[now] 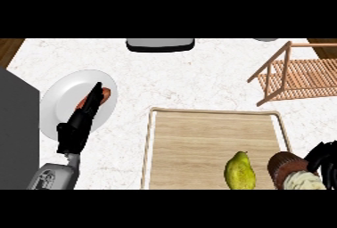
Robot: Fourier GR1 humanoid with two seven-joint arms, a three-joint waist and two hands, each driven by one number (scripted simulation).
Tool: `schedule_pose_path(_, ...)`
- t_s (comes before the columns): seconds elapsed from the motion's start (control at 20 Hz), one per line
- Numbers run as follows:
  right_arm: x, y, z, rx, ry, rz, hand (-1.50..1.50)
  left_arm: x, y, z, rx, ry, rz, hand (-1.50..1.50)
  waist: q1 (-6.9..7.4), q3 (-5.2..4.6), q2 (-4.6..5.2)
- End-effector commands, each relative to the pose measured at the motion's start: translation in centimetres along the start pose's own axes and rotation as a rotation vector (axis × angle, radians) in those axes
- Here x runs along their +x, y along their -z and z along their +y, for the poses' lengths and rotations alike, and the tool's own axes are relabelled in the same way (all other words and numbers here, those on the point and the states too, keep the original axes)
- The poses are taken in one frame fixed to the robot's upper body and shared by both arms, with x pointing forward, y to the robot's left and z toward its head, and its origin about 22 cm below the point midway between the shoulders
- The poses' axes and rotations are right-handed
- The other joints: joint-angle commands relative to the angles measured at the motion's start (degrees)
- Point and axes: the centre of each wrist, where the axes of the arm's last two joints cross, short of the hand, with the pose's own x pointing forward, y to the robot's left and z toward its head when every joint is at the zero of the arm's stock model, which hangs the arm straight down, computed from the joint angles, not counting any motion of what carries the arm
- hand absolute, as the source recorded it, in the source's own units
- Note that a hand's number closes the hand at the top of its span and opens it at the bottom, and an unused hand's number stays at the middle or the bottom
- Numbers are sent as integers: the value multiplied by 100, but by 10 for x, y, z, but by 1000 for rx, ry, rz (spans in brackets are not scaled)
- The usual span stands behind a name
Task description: Pick the cupcake from the tray and place it in the tiered shelf
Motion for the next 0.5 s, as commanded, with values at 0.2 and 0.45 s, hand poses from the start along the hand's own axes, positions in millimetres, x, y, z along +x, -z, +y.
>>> schedule_pose_path(0.2, 36, -15, -65, -232, 14, -39, 150, 13, 13, -4, -23, 0, -17, 0, 67, -10, 14)
schedule_pose_path(0.45, 38, 6, -119, -380, -1, -47, 150, -3, 1, -7, -30, -1, -14, 0, 88, -10, 17)
